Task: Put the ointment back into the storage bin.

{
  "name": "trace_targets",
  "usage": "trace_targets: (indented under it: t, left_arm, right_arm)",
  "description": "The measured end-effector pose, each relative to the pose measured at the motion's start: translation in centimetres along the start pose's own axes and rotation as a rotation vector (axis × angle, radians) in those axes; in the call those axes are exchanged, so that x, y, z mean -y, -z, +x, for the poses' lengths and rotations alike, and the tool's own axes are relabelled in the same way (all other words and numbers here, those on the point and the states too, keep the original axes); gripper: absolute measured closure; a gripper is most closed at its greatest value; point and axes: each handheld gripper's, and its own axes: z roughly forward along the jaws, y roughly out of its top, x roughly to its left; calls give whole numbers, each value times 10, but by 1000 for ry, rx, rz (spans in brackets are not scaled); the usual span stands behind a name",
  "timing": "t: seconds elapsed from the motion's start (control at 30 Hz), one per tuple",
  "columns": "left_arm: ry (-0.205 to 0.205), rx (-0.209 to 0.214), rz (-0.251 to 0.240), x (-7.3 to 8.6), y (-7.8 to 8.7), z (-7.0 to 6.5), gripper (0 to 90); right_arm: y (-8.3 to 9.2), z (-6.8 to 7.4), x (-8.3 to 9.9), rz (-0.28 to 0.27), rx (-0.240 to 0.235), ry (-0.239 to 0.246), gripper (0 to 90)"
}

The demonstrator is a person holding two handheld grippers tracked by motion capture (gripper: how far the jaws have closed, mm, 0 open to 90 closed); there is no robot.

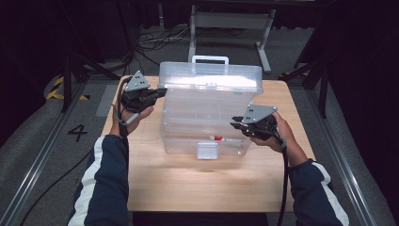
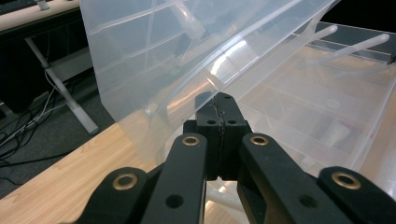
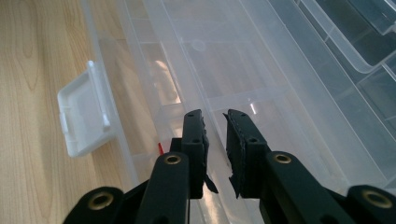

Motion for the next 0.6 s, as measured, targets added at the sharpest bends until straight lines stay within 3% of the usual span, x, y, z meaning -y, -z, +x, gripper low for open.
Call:
trace_targets:
  t: [0.27,0.6]
  left_arm:
    - [-1,4,-2,1,0,-1,900]
    - [-20,8,13,2,4,-2,900]
  right_arm:
    - [7,-2,5,-5,8,-6,800]
    - [23,-7,19,-17,27,-51,824]
